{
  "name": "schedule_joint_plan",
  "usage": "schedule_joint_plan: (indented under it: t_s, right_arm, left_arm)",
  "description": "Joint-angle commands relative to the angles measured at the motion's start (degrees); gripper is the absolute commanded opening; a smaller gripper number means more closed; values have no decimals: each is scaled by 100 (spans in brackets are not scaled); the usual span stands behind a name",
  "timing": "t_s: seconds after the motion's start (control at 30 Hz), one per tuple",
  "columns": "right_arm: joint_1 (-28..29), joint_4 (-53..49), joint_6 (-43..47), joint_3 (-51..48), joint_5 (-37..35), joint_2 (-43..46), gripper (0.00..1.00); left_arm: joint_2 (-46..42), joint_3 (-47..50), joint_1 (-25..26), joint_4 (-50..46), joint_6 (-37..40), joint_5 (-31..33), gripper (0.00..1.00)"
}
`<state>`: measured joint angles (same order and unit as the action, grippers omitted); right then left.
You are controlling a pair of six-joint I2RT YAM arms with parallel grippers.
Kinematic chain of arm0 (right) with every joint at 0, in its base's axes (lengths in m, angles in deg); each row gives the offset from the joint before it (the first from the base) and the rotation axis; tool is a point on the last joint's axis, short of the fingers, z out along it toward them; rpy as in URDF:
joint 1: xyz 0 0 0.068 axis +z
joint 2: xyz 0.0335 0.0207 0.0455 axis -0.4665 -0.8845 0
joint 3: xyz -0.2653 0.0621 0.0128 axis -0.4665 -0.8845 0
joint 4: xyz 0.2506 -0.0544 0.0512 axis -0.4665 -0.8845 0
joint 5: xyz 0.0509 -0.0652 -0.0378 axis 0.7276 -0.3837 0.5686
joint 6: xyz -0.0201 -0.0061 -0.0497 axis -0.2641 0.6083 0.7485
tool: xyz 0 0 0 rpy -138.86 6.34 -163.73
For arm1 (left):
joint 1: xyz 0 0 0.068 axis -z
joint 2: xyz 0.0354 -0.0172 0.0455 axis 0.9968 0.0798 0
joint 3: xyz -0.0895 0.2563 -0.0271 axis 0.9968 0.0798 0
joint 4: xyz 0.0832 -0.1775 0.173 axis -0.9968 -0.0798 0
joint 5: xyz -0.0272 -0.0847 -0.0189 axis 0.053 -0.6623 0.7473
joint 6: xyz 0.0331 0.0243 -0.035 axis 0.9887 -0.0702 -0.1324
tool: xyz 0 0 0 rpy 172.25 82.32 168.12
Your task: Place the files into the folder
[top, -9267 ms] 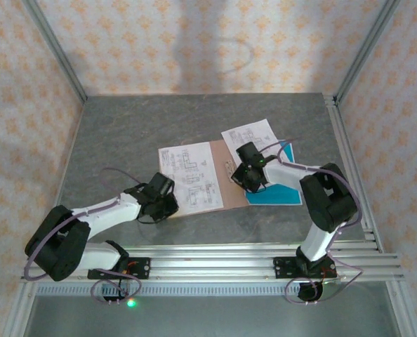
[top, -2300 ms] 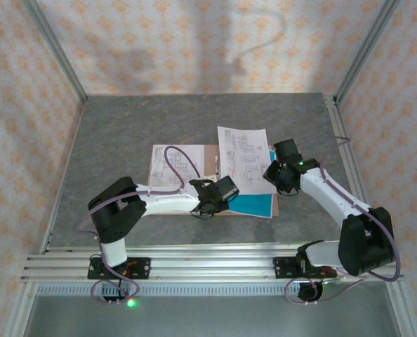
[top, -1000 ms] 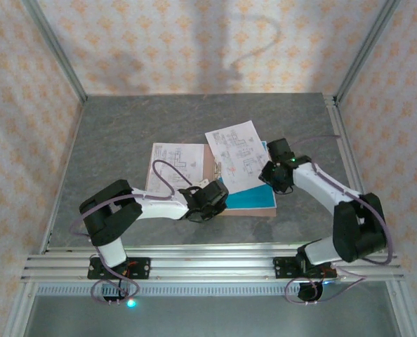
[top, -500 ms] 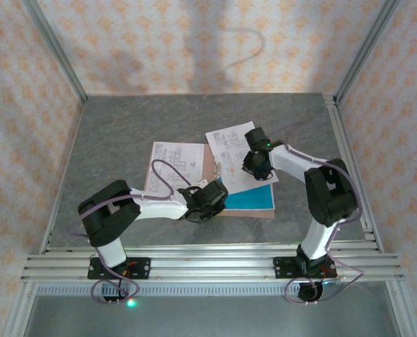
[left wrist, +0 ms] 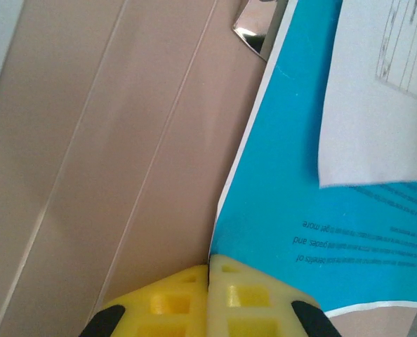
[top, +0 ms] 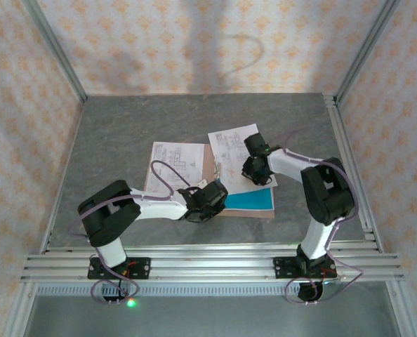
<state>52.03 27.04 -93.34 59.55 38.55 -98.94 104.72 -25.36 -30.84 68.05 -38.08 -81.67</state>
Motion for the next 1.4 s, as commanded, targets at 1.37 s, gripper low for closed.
schedule_joint_plan:
  t_s: [1.37]
  right_arm:
    - [541, -114, -1066, -1562, -13, 1073, 20]
  left_arm:
    - [-747, -73, 56, -950, 137, 699, 26]
